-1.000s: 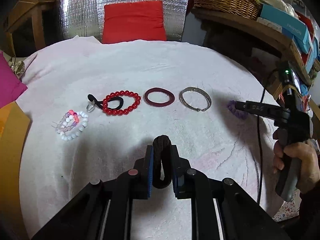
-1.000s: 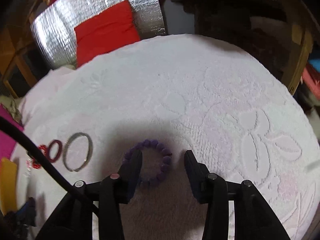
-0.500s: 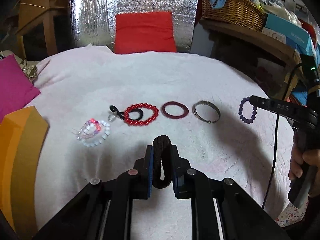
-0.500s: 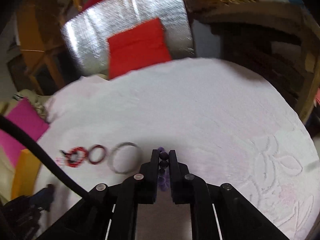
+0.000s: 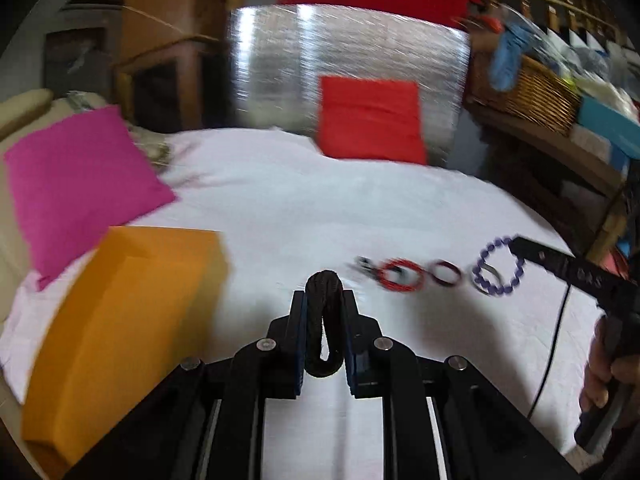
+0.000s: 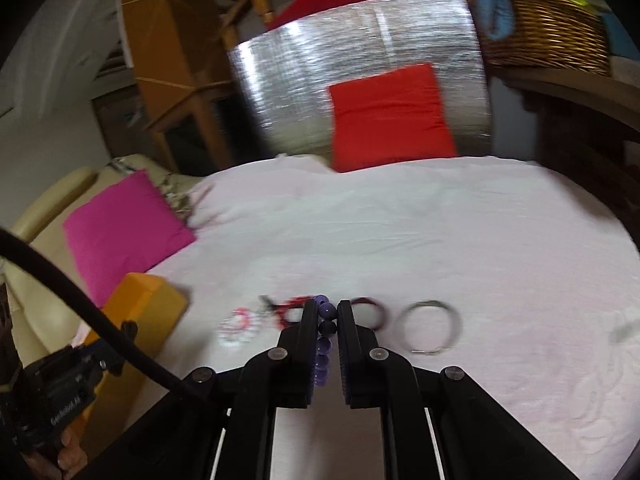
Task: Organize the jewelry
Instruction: 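Carry both items into the orange box and open both tools, then move both open tools back to the remaining bracelets, then grasp the pink crystal bracelet with the left tool while the right tool grasps the red bead bracelet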
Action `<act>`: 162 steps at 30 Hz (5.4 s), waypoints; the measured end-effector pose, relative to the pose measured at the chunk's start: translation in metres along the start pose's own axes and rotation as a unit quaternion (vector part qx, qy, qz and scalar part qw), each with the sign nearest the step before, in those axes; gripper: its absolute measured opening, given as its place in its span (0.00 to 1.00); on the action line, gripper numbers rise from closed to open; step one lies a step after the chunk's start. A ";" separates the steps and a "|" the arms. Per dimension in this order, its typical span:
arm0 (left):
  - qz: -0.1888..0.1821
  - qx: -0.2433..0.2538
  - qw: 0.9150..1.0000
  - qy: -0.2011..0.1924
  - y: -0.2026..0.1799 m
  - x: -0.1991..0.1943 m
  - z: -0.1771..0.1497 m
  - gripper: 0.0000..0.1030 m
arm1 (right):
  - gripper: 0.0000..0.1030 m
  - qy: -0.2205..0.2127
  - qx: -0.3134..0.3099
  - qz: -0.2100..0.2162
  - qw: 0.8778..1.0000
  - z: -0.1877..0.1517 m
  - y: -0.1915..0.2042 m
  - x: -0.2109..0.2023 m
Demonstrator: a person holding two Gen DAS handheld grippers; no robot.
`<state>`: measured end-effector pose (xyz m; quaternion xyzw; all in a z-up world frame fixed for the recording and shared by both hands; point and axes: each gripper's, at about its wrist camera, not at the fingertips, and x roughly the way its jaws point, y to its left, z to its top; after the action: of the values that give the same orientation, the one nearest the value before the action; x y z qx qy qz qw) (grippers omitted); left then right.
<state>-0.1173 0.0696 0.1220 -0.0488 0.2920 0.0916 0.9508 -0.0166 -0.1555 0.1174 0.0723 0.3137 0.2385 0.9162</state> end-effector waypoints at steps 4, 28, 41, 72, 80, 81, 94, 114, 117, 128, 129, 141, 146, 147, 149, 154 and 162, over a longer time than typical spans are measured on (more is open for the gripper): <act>0.078 -0.040 0.996 -0.020 0.040 -0.011 0.002 0.16 | 0.10 0.008 -0.019 0.040 0.999 -0.005 0.045 0.013; 0.274 -0.184 0.940 0.088 0.183 0.008 -0.057 0.50 | 0.12 0.124 -0.058 0.244 0.960 -0.053 0.264 0.128; 0.305 -0.119 0.944 0.034 0.161 -0.004 -0.040 0.66 | 0.25 0.120 -0.045 0.214 0.969 -0.047 0.238 0.117; 0.221 -0.024 0.975 0.011 0.046 0.026 -0.015 0.70 | 0.55 0.091 0.000 0.089 0.992 -0.026 0.082 0.068; 0.202 -0.013 0.979 0.013 0.023 0.034 -0.012 0.70 | 0.55 0.093 0.010 0.067 0.993 -0.028 0.051 0.062; 0.200 -0.013 0.980 0.014 0.020 0.035 -0.012 0.70 | 0.55 0.094 0.011 0.064 0.993 -0.028 0.048 0.062; 0.129 -0.012 0.990 0.054 -0.007 0.064 -0.008 0.70 | 0.55 0.092 0.029 0.034 0.995 -0.030 -0.003 0.057; -0.016 0.009 0.997 0.078 -0.003 0.133 0.003 0.70 | 0.54 0.094 0.087 0.042 0.991 -0.023 -0.026 0.085; -0.007 0.012 0.996 0.088 -0.003 0.145 0.003 0.70 | 0.54 0.094 0.094 0.040 0.990 -0.022 -0.029 0.090; 0.002 -0.020 0.987 0.161 0.021 0.166 -0.007 0.33 | 0.45 0.087 0.061 0.086 0.991 -0.009 -0.002 0.126; 0.001 -0.023 0.986 0.166 0.023 0.166 -0.008 0.28 | 0.45 0.087 0.053 0.087 0.991 -0.009 0.003 0.130; -0.004 -0.035 0.986 0.164 0.037 0.159 -0.010 0.23 | 0.45 0.122 -0.001 0.016 0.992 -0.021 0.027 0.173; -0.014 -0.025 0.987 0.157 0.032 0.156 -0.008 0.23 | 0.12 0.148 -0.032 0.006 0.988 -0.022 0.024 0.170; -0.015 -0.022 0.987 0.157 0.031 0.155 -0.008 0.23 | 0.12 0.155 -0.032 0.009 0.987 -0.021 0.020 0.169; -0.019 -0.020 0.987 0.158 0.028 0.155 -0.008 0.23 | 0.12 0.176 -0.032 0.018 0.984 -0.022 0.015 0.166; -0.036 -0.008 0.987 0.157 0.016 0.155 -0.008 0.33 | 0.11 0.222 -0.041 0.055 0.973 -0.029 0.004 0.148; -0.039 0.005 0.989 0.142 0.000 0.156 -0.007 0.52 | 0.22 0.238 0.022 0.096 0.966 -0.024 -0.032 0.109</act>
<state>0.0056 0.0910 0.0277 -0.0684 0.4226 0.0451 0.9026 0.0567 -0.1315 0.0298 0.0639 0.5193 0.3291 0.7861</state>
